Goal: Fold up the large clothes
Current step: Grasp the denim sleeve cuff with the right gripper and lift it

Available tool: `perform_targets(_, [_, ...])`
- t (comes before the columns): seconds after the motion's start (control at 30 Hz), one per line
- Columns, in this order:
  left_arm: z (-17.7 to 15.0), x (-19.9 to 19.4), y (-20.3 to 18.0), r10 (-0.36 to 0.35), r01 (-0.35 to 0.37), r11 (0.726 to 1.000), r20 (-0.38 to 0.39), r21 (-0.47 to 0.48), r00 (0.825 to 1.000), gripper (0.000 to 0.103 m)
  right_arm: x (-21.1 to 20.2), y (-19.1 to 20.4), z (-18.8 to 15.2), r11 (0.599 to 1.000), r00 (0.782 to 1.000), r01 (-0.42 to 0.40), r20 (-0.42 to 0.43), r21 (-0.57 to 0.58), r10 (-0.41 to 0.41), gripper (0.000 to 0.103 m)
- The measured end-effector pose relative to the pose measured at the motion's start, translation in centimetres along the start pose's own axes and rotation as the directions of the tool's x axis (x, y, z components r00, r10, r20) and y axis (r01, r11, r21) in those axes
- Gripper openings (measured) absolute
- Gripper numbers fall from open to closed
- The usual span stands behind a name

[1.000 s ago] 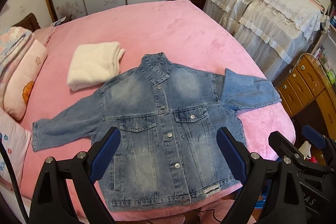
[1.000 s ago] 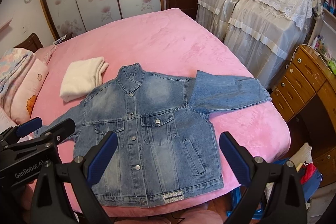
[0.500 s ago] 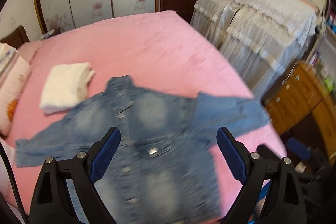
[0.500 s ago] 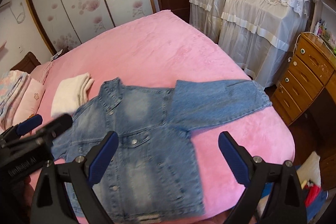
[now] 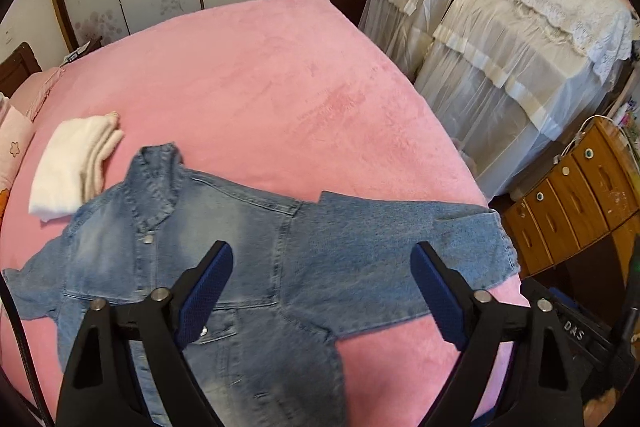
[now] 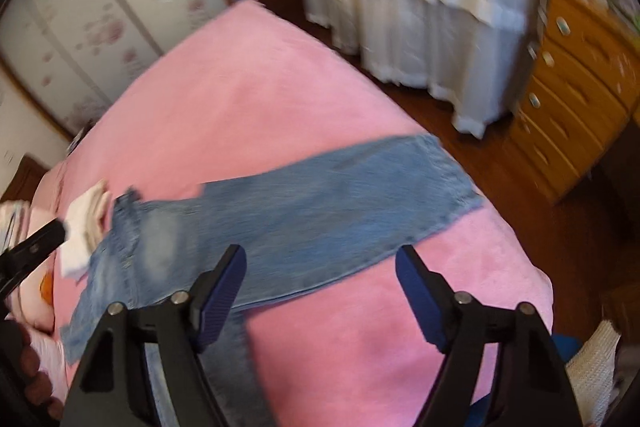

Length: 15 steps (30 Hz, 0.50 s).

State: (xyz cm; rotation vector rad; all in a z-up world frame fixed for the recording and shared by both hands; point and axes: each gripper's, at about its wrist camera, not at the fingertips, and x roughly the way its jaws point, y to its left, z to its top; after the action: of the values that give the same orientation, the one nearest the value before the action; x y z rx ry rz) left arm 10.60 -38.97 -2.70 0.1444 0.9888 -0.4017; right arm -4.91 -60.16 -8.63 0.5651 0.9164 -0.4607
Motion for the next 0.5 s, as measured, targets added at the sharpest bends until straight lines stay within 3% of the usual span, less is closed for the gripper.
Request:
perform_targets(0.17, [-0.3, 4.1, -2.5, -0.009, 0.009, 1.0, -0.05, 0.008, 0.999, 0.083, 5.8, -6.2, 1.4, 0.992, 0.996, 0.01, -0.088, 0.122, 0.001, 0.064])
perform_targets(0.5, [-1.3, 8.5, -3.5, -0.001, 0.005, 1.0, -0.138, 0.028, 0.99, 0.083, 13.1, -11.8, 2.7, 0.956, 0.987, 0.034, -0.159, 0.29, 0.013, 0.058])
